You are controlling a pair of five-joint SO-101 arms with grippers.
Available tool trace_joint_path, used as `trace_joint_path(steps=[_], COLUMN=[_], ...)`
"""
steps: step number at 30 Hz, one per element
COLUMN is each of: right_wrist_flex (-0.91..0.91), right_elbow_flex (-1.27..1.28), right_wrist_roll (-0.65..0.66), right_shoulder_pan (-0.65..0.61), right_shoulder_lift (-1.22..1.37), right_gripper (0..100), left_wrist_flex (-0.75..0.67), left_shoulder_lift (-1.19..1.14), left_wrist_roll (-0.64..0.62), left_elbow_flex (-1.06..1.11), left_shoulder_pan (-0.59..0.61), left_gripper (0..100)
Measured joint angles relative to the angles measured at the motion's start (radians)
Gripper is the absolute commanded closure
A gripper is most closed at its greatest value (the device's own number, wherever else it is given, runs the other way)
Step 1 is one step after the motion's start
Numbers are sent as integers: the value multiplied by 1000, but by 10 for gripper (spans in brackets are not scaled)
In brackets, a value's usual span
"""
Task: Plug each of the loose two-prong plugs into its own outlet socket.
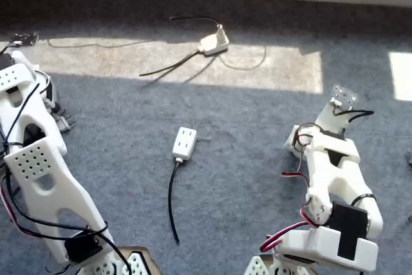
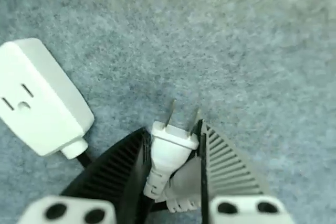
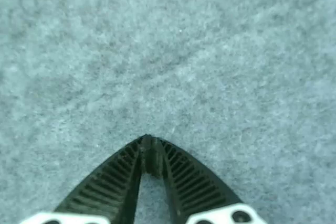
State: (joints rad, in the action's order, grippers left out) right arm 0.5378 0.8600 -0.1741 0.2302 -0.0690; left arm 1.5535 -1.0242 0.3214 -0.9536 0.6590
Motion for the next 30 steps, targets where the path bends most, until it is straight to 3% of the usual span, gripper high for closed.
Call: trace_joint_path(steps=[5, 13, 16, 22, 30], right_wrist_flex=[0, 0, 0, 0, 0], right_elbow_flex=[0, 0, 0, 0, 0], right_wrist_roll=[0, 0, 0, 0, 0], right_shoulder_pan=[0, 0, 0, 0, 0], right_shoulder_lift=[0, 0, 0, 0, 0], right_gripper=[992, 992, 992, 992, 992], left_wrist_flex=[86, 198, 199, 206, 207], left_shoulder_lift=[-9, -8, 5, 169, 643], left_wrist_roll=[9, 9, 9, 9, 97], left_elbow_flex=[-149, -624, -640, -365, 311], left_shoulder_pan=[-2, -21, -32, -43, -186], left_gripper=[958, 958, 958, 959, 959])
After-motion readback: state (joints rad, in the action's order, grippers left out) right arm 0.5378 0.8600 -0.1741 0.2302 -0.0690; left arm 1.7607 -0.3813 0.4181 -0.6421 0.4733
